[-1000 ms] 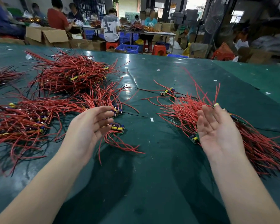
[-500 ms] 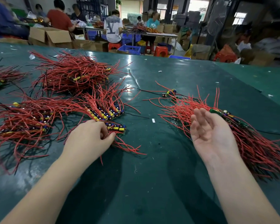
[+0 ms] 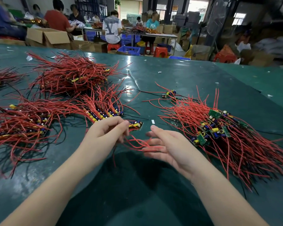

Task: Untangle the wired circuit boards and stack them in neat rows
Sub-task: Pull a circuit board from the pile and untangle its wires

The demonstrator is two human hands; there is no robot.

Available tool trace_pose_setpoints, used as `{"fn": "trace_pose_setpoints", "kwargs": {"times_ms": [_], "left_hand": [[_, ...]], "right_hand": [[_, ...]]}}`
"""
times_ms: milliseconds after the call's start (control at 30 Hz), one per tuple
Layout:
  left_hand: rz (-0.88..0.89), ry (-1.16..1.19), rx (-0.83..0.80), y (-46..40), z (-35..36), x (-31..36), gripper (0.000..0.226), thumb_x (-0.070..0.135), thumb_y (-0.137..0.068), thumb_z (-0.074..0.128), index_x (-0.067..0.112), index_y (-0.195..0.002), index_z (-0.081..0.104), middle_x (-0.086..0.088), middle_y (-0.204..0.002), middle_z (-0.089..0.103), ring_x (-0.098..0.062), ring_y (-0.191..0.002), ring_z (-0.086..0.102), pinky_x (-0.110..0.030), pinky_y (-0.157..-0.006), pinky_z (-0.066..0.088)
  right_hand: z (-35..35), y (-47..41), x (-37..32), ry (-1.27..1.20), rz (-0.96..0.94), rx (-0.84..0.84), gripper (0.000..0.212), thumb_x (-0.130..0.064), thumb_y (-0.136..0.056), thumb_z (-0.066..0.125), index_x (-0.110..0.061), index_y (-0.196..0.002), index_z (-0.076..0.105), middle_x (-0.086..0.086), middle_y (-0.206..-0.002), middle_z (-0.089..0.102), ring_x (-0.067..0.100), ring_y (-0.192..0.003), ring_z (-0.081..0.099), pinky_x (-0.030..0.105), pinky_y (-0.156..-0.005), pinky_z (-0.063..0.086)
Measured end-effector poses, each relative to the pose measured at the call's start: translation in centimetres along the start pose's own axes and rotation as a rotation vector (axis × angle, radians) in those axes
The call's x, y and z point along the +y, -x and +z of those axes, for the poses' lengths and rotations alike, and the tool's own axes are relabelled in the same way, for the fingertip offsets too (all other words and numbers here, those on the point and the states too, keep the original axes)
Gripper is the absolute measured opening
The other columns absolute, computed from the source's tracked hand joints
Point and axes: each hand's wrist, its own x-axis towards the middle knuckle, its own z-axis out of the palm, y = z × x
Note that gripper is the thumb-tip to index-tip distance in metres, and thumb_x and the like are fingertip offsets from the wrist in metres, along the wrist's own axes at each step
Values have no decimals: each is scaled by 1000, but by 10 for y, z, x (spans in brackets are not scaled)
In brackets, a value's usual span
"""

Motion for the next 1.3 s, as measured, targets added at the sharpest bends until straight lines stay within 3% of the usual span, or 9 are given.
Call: {"fn": "trace_pose_setpoints", "kwargs": {"times_ms": [200, 267, 400, 533, 700, 833, 933, 1133, 1300], "left_hand": [[59, -20, -270, 11, 12, 4, 31, 23, -88, 52, 9, -61, 60, 3, -59, 53, -8, -59, 47, -20, -61, 37], [80, -17, -198, 12, 14, 3, 32, 24, -89, 50, 8, -65, 65, 0, -65, 59, -8, -64, 53, -18, -66, 41], [81, -190, 184, 5, 5, 1, 18, 22, -79, 56, 18, -91, 69, 3, -94, 62, -11, -92, 57, -24, -87, 44], [-158, -176, 120, 3, 2, -4, 55, 26, -67, 58, 30, -122, 58, 5, -122, 56, -11, -119, 49, -35, -109, 34], [-163, 71, 54, 1, 2, -6, 23, 9, -77, 77, 21, -96, 70, 6, -94, 73, -7, -92, 65, -27, -93, 46], [-131, 53, 53, 0, 0, -6, 22, 22, -64, 87, 25, -74, 68, 14, -73, 67, 0, -70, 59, -16, -73, 45], [-65, 32, 73, 2, 3, -4, 22, 33, -63, 77, 23, -79, 67, 17, -72, 68, 6, -67, 59, -6, -67, 43], [-62, 164, 60, 1, 2, -3, 36, 36, -60, 74, 17, -89, 69, 9, -85, 72, 0, -80, 64, -11, -78, 49], [-78, 195, 61, 3, 4, 0, 29, 36, -60, 73, 20, -84, 69, 11, -79, 70, -1, -73, 60, -10, -71, 46]], "right_hand": [[0, 1, 4, -68, -14, -50, 27, -24, -93, 60, 2, -90, 67, 16, -84, 72, 18, -66, 68, 26, -62, 58], [-2, 0, 6, -77, -46, -32, 22, -15, -90, 63, 6, -94, 66, 17, -86, 69, 17, -68, 67, 26, -63, 58], [-6, 1, 0, -119, -139, -63, 25, -10, -80, 69, 2, -101, 70, 14, -95, 71, 16, -77, 66, 25, -67, 57], [-7, 4, -6, -133, -157, -120, 35, -13, -66, 71, -2, -100, 69, 7, -90, 74, 10, -75, 67, 22, -68, 56], [-10, 5, -10, -170, -181, -103, 24, -11, -65, 71, -3, -87, 66, 3, -73, 72, 10, -66, 69, 21, -64, 56], [-13, 6, -13, -184, -212, -116, 23, -16, -61, 76, -5, -82, 75, 9, -88, 74, 14, -75, 70, 21, -69, 56], [-13, 8, -12, -82, -224, -121, 27, -24, -58, 77, -10, -80, 79, 7, -87, 75, 13, -75, 71, 21, -70, 56], [-8, 7, -12, -222, -188, -107, 23, -18, -52, 80, -9, -72, 76, 13, -86, 75, 18, -69, 72, 21, -62, 56], [-8, 7, -11, -204, -188, -78, 22, -16, -52, 80, -8, -72, 74, 9, -79, 74, 14, -65, 70, 22, -66, 58]]}}
